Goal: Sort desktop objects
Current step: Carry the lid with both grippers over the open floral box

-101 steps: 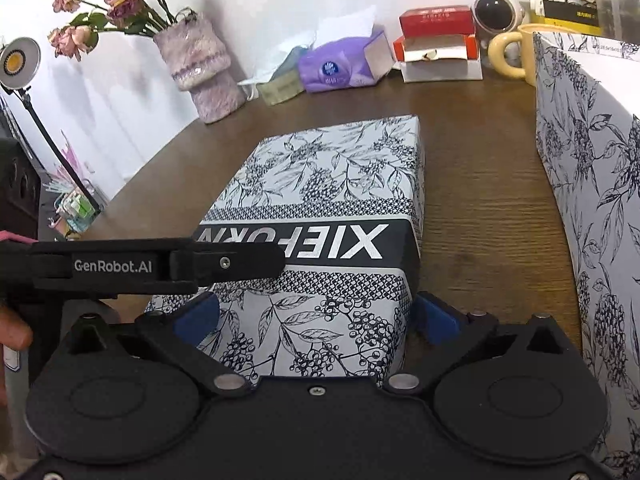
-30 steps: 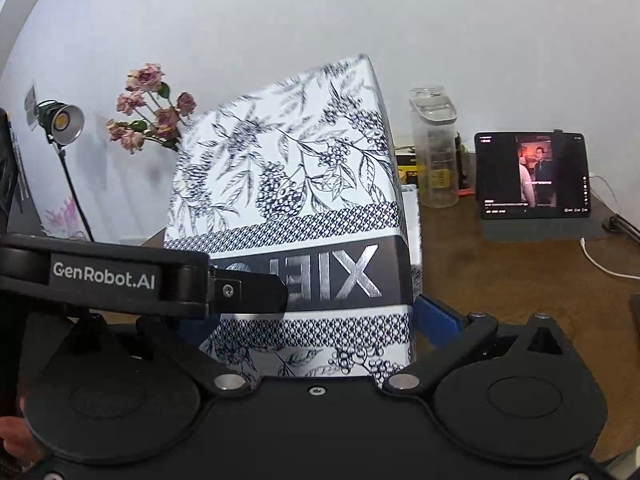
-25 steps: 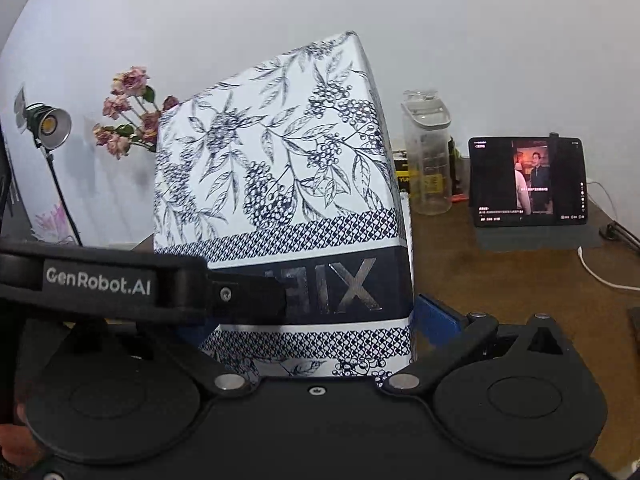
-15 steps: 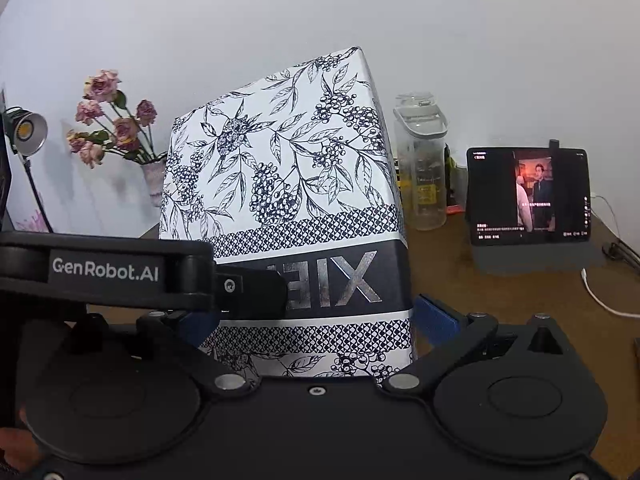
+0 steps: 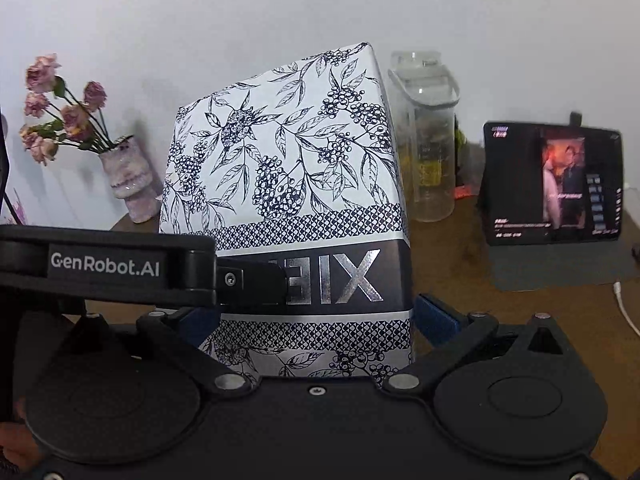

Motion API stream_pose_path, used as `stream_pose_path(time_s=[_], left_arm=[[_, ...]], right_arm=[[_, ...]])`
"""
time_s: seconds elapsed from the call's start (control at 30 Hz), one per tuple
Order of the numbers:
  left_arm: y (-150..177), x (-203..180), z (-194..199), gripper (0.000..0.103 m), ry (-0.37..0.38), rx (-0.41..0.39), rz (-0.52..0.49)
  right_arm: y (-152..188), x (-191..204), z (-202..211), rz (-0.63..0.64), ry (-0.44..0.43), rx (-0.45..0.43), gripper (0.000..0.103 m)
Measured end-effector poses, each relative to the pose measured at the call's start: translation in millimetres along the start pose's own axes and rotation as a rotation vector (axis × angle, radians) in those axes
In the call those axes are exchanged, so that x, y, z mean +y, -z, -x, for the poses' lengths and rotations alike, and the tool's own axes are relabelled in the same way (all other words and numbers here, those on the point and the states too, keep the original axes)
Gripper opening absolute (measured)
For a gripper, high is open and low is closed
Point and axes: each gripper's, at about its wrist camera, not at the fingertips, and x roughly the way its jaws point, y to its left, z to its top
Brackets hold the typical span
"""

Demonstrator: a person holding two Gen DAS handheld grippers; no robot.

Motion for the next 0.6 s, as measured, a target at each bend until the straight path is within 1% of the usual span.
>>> stream_pose_path(time_s=[0.13, 0.3, 0.43, 0.6], left_arm=[[-16, 10, -25, 0.101, -0.019, 0.048, 0.016], [-27, 15, -51, 0.101, -0.046, 0.1, 0.019], [-28, 22, -66, 0.1, -0.047, 0.141, 0.038], [-26, 22, -72, 0.1, -0.052, 0.164, 0.045]], right_arm=[[-10, 4, -32, -0.004, -0.013, 0.06, 0.103], [-14, -3, -63, -0.043, -0.033, 0.119, 0.103], [-12, -7, -77, -0.062, -0.037, 0.144, 0.103], [-10, -13, -87, -0.078, -0.048, 0.16, 0.103]])
